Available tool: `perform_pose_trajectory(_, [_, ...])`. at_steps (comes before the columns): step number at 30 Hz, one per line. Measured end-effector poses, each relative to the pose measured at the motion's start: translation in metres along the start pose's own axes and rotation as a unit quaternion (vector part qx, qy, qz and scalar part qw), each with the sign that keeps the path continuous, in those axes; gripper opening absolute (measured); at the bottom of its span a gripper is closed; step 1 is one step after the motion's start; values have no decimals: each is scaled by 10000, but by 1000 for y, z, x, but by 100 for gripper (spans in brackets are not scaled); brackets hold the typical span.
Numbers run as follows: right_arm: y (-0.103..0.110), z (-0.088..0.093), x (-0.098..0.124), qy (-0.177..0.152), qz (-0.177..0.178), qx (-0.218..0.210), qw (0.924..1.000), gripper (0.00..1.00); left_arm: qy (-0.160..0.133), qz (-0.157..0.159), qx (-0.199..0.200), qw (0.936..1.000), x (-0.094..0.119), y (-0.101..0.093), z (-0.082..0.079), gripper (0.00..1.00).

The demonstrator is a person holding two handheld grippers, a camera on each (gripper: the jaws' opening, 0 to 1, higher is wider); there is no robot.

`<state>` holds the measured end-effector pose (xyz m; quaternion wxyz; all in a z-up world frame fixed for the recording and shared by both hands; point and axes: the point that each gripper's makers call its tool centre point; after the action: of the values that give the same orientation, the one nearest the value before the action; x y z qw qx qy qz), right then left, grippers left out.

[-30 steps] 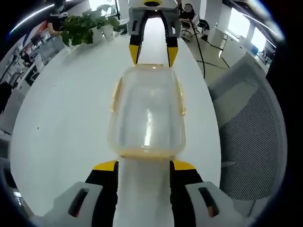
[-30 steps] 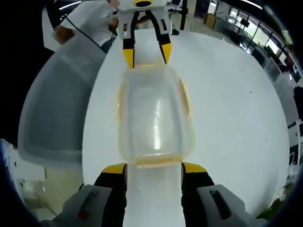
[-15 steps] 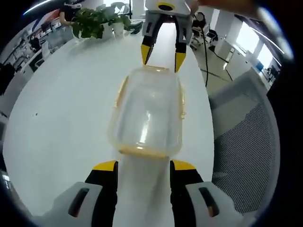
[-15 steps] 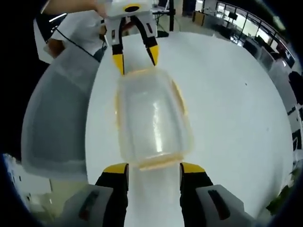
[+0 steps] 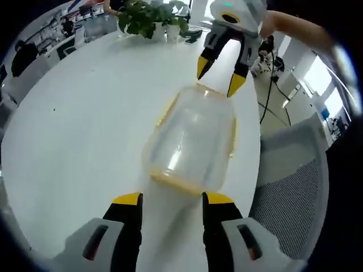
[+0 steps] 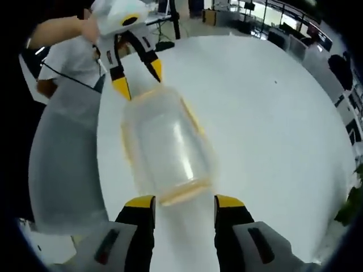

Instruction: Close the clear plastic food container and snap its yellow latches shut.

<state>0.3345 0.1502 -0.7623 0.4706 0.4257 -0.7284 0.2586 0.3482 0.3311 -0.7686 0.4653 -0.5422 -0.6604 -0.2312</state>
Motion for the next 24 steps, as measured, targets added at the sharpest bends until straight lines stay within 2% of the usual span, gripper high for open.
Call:
perform_pose_trajectory(3, [1, -2, 1, -48, -11, -243, 9997, 38, -34, 60, 270, 9996, 1, -1, 3, 39])
perform_pose_trajectory(6, [2, -4, 1, -115, -2, -399, 9991, 38, -94, 134, 375, 9992, 3, -4, 4, 37])
perform_pose_trajectory(12, [5, -1, 0, -40, -6, -638, 9980, 38, -196, 89, 587, 9980, 7, -2, 5, 39])
perform_pose_trajectory(16, [3, -10, 1, -318, -31, -1140, 9930, 38, -387, 125, 933, 9948, 8, -4, 0, 40])
perform_pose_trajectory(20, [-1, -10, 4, -278, 72, -1154, 9929, 38, -580, 141, 1238, 9905, 8, -5, -5, 40])
perform_pose_trajectory(24, [-5, -7, 4, -213, 175, -1262, 9916, 38, -557, 108, 1443, 9879, 5, -4, -1, 39])
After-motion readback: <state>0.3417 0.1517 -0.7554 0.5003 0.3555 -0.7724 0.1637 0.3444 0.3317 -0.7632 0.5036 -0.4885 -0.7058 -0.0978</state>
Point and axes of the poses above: the point that each gripper's makers call its tool centre point, and the gripper's own axes: x roughly backward along the fingers, y roughly to its left, z roughly out of its underside, and after that the axes turned 5 degrees about z, right-handed
